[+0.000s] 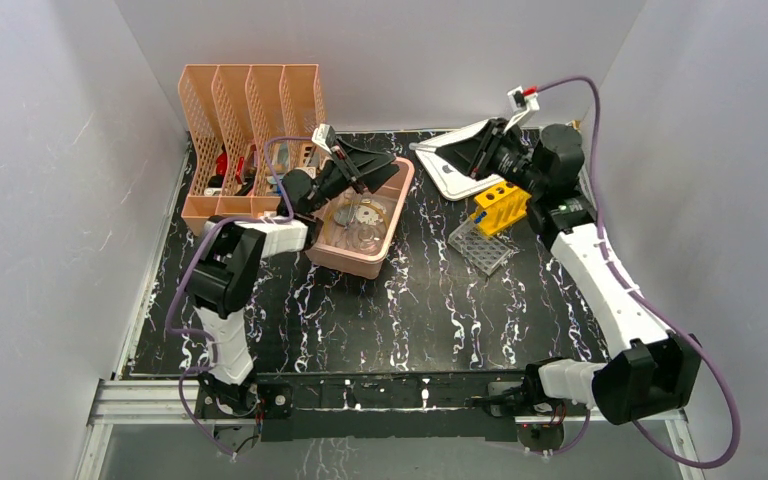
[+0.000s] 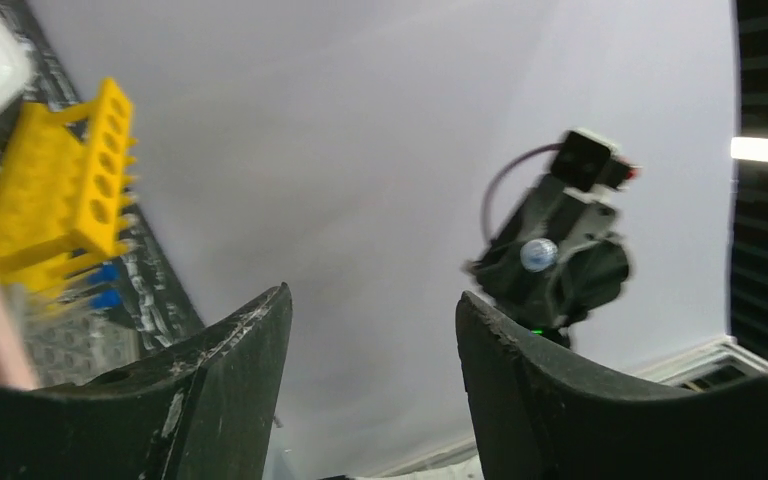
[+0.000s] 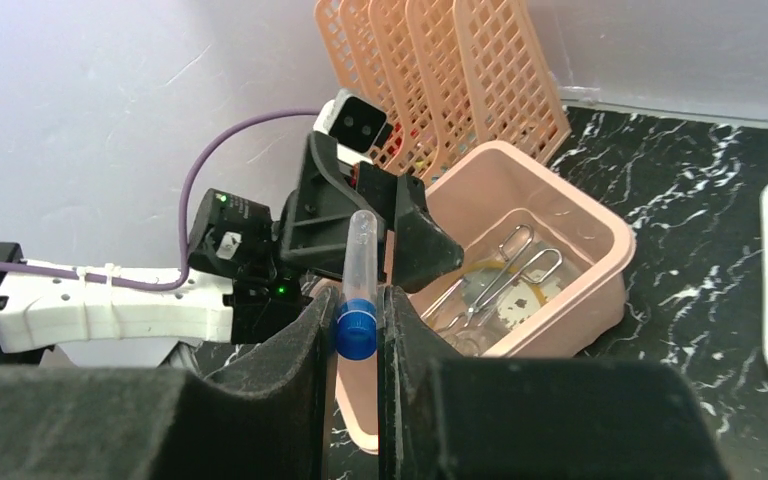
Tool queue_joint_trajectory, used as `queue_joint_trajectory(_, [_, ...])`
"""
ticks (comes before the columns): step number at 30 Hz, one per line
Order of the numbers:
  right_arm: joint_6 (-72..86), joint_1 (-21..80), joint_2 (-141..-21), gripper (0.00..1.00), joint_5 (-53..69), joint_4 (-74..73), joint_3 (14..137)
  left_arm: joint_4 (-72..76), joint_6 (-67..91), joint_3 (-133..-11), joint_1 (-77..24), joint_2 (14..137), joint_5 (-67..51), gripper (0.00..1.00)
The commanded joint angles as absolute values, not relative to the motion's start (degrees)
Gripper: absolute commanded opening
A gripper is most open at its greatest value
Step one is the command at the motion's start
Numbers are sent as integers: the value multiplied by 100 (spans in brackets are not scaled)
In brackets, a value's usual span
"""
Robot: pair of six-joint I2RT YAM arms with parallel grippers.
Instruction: Organize the chemistry lab equipment
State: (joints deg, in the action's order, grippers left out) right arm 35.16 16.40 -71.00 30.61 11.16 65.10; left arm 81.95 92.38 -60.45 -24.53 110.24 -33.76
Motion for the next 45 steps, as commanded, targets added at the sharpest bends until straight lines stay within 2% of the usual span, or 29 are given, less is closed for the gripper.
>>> queue_joint_trajectory(1, [2419,1624,-6810,10,2534,-854,7720,6790,7759,-6204,-2320,10256,-3943,60])
queue_joint_trajectory(6, [1808,1617,-6962,10,1891,-2315,8007,3652,5544,-6792,-2325,9546,-3632,59])
queue_joint_trajectory(10, [1492,1618,-7309,9,1465,-3278,8046,2748,4835,-6998,-2321,9250,-3522,59])
queue_joint_trajectory(13, [1446,1620,-7521,6,1075,-3698,8009,2549,4711,-7014,-2320,9178,-3548,59])
queue_joint_trajectory(22, [1143,1626,-8146,6,612,-4504,8172,2477,4608,-6783,-2320,9089,-3478,59])
queue_joint_trajectory(27, [1032,1758,-8405,7,290,-4724,8204,2761,4708,-6601,-2321,9162,-3583,56])
queue_joint_trajectory(45, [1069,2334,-9020,6,-594,-4102,7828,2422,4371,-6536,-2320,9082,-3541,56])
